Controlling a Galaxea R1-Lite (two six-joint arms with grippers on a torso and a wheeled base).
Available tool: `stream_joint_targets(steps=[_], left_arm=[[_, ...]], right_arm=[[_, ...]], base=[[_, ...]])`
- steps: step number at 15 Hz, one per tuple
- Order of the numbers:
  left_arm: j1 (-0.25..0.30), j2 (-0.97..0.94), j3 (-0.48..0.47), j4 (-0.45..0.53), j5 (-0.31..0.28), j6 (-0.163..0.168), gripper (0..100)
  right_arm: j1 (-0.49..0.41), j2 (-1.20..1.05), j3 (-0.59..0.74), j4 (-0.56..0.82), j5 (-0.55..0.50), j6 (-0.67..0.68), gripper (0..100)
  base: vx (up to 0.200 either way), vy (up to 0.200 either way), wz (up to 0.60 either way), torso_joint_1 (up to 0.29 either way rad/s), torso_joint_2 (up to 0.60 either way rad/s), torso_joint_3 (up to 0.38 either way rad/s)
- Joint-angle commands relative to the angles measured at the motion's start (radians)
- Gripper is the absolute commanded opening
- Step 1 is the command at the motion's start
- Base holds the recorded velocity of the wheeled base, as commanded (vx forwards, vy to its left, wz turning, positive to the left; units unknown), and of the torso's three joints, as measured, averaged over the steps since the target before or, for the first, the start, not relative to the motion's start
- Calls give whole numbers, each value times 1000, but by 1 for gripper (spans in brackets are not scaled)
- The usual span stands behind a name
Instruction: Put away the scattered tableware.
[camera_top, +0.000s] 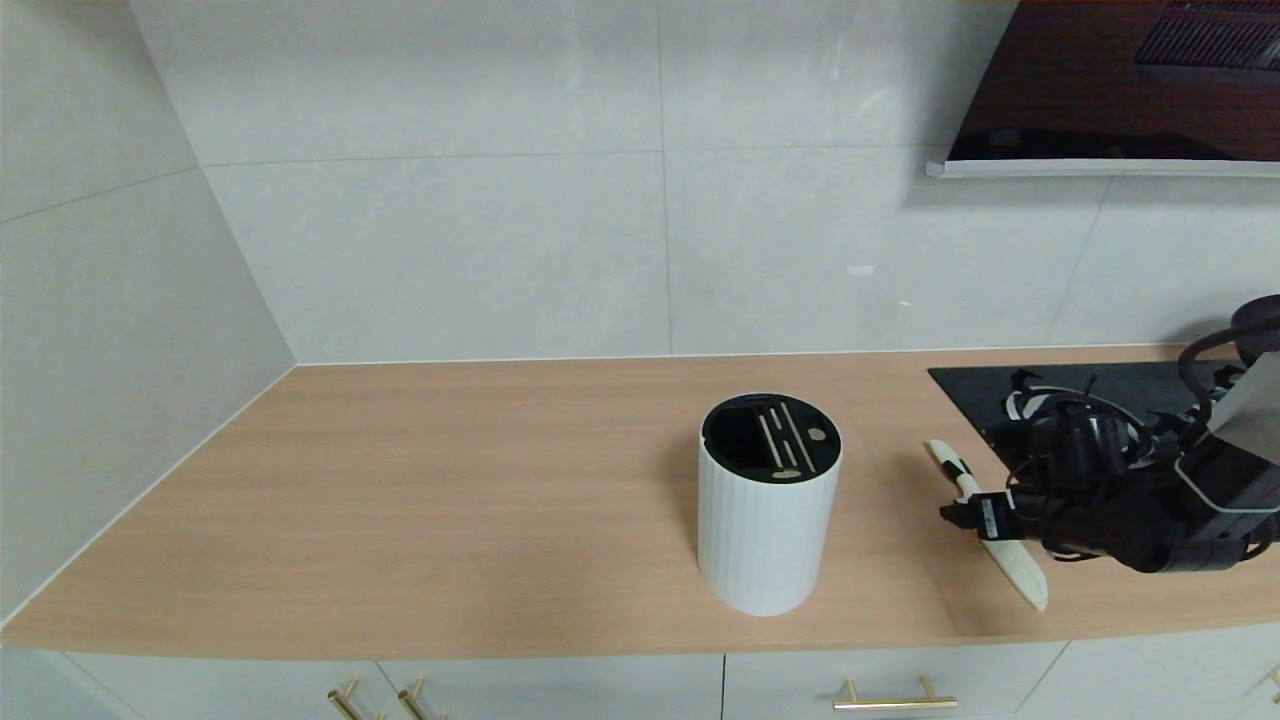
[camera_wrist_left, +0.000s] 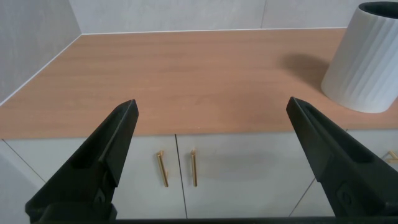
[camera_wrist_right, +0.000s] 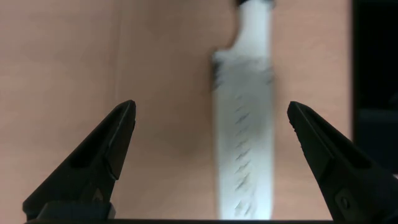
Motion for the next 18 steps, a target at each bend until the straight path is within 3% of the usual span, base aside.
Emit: stream_joint_targets(steps=[1,18], left_arm=[[0,0,0,0,0,0,100],[0,0,0,0,0,0,100]], right_arm=[[-6,31,-12,-10,0,0,100],[-35,119,-68,-90,-2,0,100]], base=[[0,0,0,0,0,0],[0,0,0,0,0,0]])
